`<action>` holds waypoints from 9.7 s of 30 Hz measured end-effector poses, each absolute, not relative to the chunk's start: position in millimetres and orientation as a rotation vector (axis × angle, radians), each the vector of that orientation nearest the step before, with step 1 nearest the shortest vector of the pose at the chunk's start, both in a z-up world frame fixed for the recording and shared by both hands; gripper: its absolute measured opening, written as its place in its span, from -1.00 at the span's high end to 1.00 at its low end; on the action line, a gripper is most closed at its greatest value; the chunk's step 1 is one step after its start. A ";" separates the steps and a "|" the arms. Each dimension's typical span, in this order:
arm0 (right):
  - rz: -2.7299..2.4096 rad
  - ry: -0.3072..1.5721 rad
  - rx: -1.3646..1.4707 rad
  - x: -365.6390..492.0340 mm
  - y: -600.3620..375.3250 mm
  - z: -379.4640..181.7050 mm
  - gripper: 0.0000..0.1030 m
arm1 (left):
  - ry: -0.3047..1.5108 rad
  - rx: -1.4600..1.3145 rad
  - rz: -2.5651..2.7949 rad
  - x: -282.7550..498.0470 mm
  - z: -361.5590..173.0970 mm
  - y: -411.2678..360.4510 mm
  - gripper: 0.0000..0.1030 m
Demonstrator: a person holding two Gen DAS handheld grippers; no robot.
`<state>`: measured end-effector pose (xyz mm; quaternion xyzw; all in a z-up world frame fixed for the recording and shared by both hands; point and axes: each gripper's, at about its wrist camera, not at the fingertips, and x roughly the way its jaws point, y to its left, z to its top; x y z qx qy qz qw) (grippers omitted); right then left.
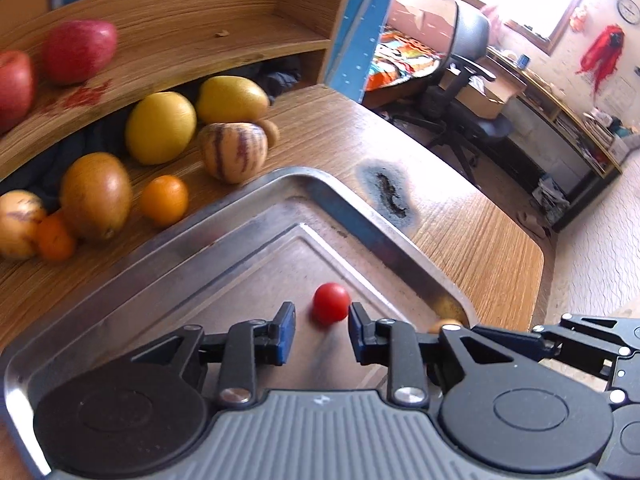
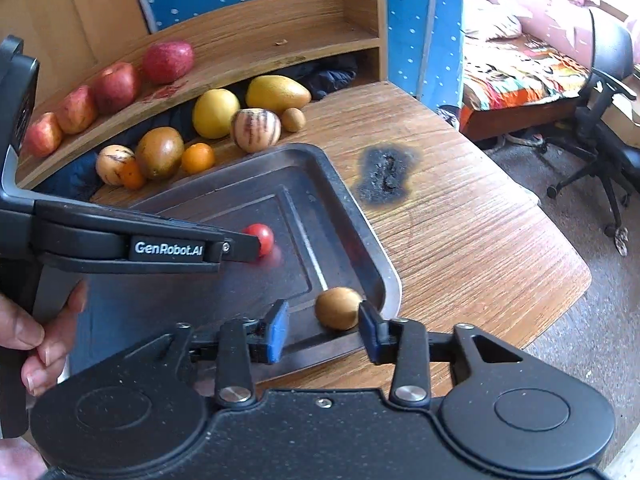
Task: Organize fruits
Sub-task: 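Carry both fruits to the steel tray and open both grippers to release, then move both grippers back toward the fruit row under the shelf, then grasp the striped melon-pear with the left gripper while the right grasps the brown mango, then carry the melon-pear and mango onto the tray and open both grippers, then move both grippers back toward the oranges in the fruit row, then grasp an orange with the left gripper while the right grasps another orange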
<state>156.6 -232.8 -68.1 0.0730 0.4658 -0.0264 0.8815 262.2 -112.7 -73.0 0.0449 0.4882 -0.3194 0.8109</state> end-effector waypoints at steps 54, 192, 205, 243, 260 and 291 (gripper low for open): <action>0.274 0.824 0.042 182.7 -148.3 -30.0 -0.99 | 1.082 -0.110 -0.033 235.4 -32.2 75.1 -0.99; 0.097 0.865 0.005 155.3 -186.7 -73.2 -0.14 | 1.201 -0.249 -0.400 250.6 -80.3 -48.8 -0.09; 0.172 0.866 0.023 124.1 -196.8 -64.2 -0.64 | 1.181 -0.246 -0.309 222.5 -66.9 -30.6 -0.72; 0.317 0.775 0.070 91.0 -200.3 -41.4 -0.99 | 1.170 -0.103 0.128 159.7 -35.5 39.3 -0.99; 0.195 0.747 0.040 190.6 -197.8 -34.4 -0.99 | 1.157 -0.120 0.005 270.5 -40.4 25.0 -0.99; 0.172 0.957 0.087 329.7 -156.9 -76.5 -0.63 | 1.056 0.107 -0.238 372.5 -104.7 3.7 -0.98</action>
